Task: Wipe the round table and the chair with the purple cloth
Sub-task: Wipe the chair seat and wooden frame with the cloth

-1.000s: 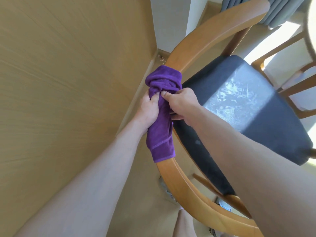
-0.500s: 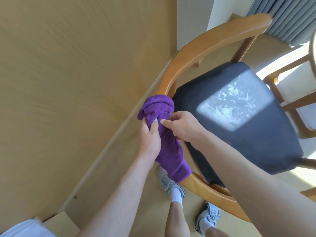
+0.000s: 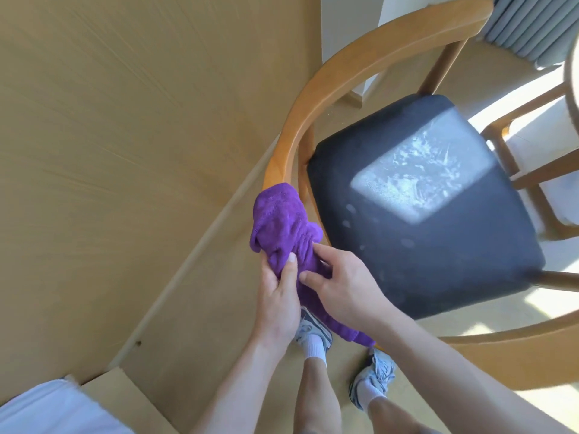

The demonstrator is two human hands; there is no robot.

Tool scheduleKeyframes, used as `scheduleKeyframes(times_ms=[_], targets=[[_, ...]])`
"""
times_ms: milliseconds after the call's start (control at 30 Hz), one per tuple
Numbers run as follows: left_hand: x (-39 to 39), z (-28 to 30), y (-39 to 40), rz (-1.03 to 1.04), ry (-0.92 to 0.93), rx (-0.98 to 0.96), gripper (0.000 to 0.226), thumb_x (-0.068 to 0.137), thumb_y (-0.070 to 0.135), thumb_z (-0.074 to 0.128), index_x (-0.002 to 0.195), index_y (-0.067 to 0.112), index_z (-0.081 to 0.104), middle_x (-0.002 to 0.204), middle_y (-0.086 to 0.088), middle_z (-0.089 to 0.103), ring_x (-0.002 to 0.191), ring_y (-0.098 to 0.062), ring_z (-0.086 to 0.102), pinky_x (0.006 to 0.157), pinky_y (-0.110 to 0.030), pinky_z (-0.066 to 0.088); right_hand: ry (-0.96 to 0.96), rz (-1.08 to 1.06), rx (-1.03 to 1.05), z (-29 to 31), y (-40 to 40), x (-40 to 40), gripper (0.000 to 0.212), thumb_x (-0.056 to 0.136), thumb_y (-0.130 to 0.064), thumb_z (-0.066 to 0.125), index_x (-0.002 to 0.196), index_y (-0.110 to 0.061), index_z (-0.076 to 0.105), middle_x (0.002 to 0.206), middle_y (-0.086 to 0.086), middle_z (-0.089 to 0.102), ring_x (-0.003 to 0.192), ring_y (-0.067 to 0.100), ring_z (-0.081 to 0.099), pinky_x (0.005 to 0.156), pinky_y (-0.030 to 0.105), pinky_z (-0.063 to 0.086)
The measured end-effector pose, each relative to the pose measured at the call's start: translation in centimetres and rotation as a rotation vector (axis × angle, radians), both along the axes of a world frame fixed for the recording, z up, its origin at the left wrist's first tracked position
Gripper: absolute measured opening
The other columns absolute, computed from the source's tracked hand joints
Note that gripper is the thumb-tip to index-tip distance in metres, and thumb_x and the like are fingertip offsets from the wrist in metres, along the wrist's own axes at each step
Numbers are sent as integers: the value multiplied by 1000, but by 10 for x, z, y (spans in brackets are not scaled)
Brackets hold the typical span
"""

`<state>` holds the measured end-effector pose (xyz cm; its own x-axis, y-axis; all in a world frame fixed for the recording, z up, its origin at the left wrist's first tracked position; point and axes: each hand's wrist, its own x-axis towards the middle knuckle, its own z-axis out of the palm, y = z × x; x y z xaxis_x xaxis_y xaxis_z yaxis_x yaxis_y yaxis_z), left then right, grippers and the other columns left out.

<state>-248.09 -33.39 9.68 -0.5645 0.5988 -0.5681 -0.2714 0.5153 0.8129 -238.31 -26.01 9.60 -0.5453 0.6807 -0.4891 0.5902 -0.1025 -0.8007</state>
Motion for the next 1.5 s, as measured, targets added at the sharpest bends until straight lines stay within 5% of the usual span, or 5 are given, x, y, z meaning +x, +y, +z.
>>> scheduleKeyframes(times_ms=[267,500,767,1067,1500], targets=[[-82,0,77,-106,-132,-68,33,108,21,49,140,29,56,126,0,73,115,-19,70,101,-39,55,-39,-217,-81,-1,54,-71,47,88,-33,74,59,-18,40,58,-5,41,55,15,39,55,30,31],[-123,-18,145,-199,-194,-161,23,109,19,47,121,28,64,104,-2,77,93,-22,74,87,-39,60,-146,-320,-284,-17,117,-107,47,79,-45,79,81,1,67,74,11,69,72,30,70,68,43,62],[-149,-46,229,-434,-166,-160,18,110,22,46,107,29,62,101,2,71,87,-13,68,77,-28,57,-155,-562,-229,-43,176,-138,31,83,-32,78,71,-8,63,60,0,55,60,21,56,68,44,59],[-153,-47,286,-647,-53,-56,22,109,25,46,113,43,58,122,-1,71,116,-21,67,106,-41,52,-173,-756,-108,-52,205,-145,50,85,-33,78,57,-15,40,56,-2,41,53,17,39,51,30,34],[-140,-30,227,-423,-144,-84,18,111,27,44,106,31,61,94,6,73,80,-10,72,68,-25,59,-96,-508,-463,-33,192,-130,40,84,-29,82,111,-5,66,107,12,71,91,29,72,78,45,63]])
